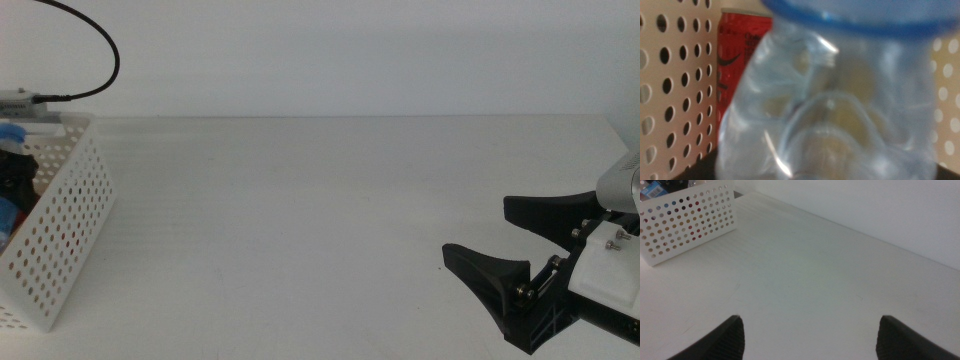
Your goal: Use arms to grab the bottles and put them into the dustbin to the left of the table.
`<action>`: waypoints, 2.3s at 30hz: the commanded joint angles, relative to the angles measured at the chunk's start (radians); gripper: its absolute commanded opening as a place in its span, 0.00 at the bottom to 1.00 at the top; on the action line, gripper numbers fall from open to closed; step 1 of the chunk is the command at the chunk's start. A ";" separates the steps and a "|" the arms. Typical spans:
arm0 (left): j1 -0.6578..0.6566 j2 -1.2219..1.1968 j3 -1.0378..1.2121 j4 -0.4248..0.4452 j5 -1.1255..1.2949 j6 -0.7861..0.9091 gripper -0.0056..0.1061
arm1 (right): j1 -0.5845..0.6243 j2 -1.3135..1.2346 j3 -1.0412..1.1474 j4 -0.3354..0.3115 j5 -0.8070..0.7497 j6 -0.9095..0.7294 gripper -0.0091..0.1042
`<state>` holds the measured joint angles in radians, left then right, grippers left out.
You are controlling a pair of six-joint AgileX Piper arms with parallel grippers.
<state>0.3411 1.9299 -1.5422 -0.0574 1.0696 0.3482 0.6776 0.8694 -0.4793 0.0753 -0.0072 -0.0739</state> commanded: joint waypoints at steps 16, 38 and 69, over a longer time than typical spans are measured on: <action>-0.141 -0.224 -0.130 0.032 0.148 -0.143 0.86 | -0.008 -0.008 -0.026 -0.006 -0.071 -0.013 0.70; -0.332 -0.630 -0.130 -0.207 -0.035 -0.164 0.86 | -0.008 -0.008 -0.026 -0.006 -0.071 -0.013 0.70; -0.566 -1.025 0.452 -0.050 -0.892 -0.281 0.86 | -0.008 -0.008 -0.026 -0.006 -0.071 -0.013 0.70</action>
<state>-0.2180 0.9181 -1.0716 -0.0919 0.2563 0.0906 0.6776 0.8694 -0.4793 0.0753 -0.0072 -0.0776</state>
